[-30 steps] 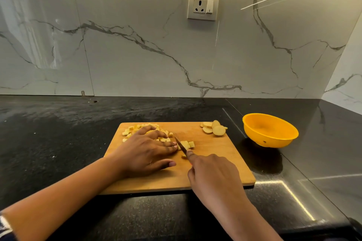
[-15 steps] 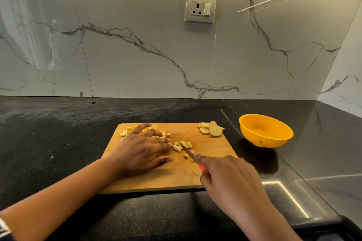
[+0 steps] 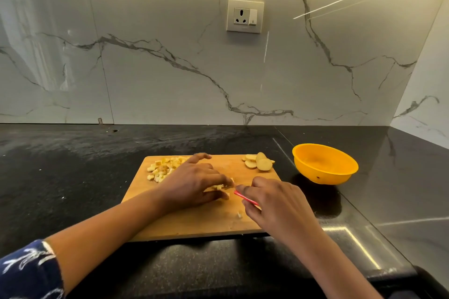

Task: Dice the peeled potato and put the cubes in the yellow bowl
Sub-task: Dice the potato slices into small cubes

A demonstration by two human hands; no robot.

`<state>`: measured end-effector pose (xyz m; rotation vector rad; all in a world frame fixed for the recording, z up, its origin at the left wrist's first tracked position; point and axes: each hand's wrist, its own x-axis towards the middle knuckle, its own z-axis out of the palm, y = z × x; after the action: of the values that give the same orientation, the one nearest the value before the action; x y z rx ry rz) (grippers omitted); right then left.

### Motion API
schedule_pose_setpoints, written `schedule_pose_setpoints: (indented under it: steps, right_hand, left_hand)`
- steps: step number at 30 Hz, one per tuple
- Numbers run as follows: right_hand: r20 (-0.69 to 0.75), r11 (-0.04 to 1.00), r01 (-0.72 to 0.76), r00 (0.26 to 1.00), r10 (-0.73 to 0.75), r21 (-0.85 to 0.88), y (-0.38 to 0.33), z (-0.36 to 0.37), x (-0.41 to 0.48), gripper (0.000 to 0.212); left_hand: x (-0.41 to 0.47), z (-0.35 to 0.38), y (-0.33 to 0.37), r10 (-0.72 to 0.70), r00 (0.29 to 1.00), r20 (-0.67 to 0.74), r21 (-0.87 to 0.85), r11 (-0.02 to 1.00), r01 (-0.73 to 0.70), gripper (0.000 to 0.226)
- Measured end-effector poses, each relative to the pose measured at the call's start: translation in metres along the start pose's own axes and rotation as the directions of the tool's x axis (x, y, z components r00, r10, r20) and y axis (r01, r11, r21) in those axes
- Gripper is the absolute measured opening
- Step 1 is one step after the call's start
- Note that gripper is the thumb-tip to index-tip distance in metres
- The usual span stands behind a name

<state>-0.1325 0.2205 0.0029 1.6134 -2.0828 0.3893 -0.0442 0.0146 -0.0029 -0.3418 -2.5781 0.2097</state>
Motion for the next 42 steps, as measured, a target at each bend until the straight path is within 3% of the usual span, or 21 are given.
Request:
schedule_pose_setpoints:
  steps: [5, 8, 10, 12, 15, 17, 20, 22, 24, 31, 35, 38, 40, 42]
  right_hand:
    - [-0.016, 0.999, -0.035, 0.999, 0.035, 0.026, 0.01, -0.008, 0.001, 0.03]
    - [0.051, 0.99, -0.113, 0.993, 0.108, 0.087, 0.021, -0.006, 0.004, 0.035]
    - [0.08, 0.983, -0.163, 0.984, 0.156, 0.085, 0.025, -0.001, 0.006, 0.035]
    - [0.098, 0.973, -0.215, 0.974, 0.206, 0.084, 0.027, 0.005, 0.006, 0.035]
    - [0.059, 0.945, -0.315, 0.949, 0.311, 0.084, 0.029, 0.012, 0.006, 0.037]
    - [0.018, 0.922, -0.38, 0.925, 0.379, 0.077, 0.03, 0.013, 0.006, 0.037]
    - [-0.035, 0.888, -0.455, 0.888, 0.458, 0.07, 0.034, 0.015, 0.006, 0.036]
    - [-0.047, 0.869, -0.49, 0.869, 0.493, 0.07, 0.037, 0.015, 0.007, 0.037]
    - [-0.039, 0.856, -0.511, 0.857, 0.514, 0.075, 0.038, 0.015, 0.006, 0.037]
    - [-0.016, 0.857, -0.509, 0.859, 0.511, 0.084, 0.035, 0.016, 0.007, 0.035]
    - [-0.009, 0.851, -0.518, 0.853, 0.521, 0.086, 0.034, 0.015, 0.007, 0.036]
    - [-0.002, 0.847, -0.526, 0.85, 0.528, 0.079, 0.034, 0.015, 0.007, 0.037]
    - [-0.006, 0.845, -0.53, 0.847, 0.531, 0.071, 0.036, 0.015, 0.007, 0.037]
    - [-0.004, 0.847, -0.528, 0.848, 0.53, 0.062, 0.037, 0.016, 0.008, 0.037]
  left_hand:
    - [-0.002, 0.0, -0.018, -0.047, 0.999, -0.027, -0.011, 0.999, 0.047, 0.028]
    - [-0.012, 0.001, -0.032, -0.144, 0.989, -0.028, -0.031, 0.989, 0.143, 0.036]
    - [-0.018, 0.001, -0.039, -0.172, 0.985, -0.008, -0.016, 0.985, 0.172, 0.031]
    - [-0.019, 0.002, -0.041, -0.175, 0.984, -0.036, 0.005, 0.985, 0.175, 0.027]
    - [-0.014, -0.002, -0.031, -0.185, 0.974, -0.129, -0.049, 0.982, 0.181, 0.05]
    - [-0.005, -0.006, -0.015, -0.102, 0.986, -0.135, -0.09, 0.992, 0.09, 0.046]
    - [0.016, -0.003, 0.019, 0.054, 0.996, 0.068, -0.178, 0.983, -0.041, 0.048]
    - [0.029, 0.004, 0.03, 0.024, 0.961, 0.275, -0.169, 0.985, 0.024, 0.052]
    - [0.036, 0.009, 0.024, -0.062, 0.94, 0.336, -0.119, 0.987, 0.108, 0.041]
    - [0.021, 0.006, -0.024, -0.207, 0.962, 0.175, 0.023, 0.978, 0.206, 0.02]
    - [0.006, -0.006, -0.044, -0.374, 0.925, 0.061, 0.108, 0.924, 0.367, 0.015]
    - [-0.004, -0.014, -0.057, -0.511, 0.859, -0.03, 0.028, 0.859, 0.512, 0.016]
    - [-0.003, -0.016, -0.056, -0.506, 0.858, -0.091, -0.032, 0.863, 0.505, 0.027]
    - [0.003, -0.015, -0.044, -0.435, 0.9, -0.033, -0.111, 0.897, 0.429, 0.031]
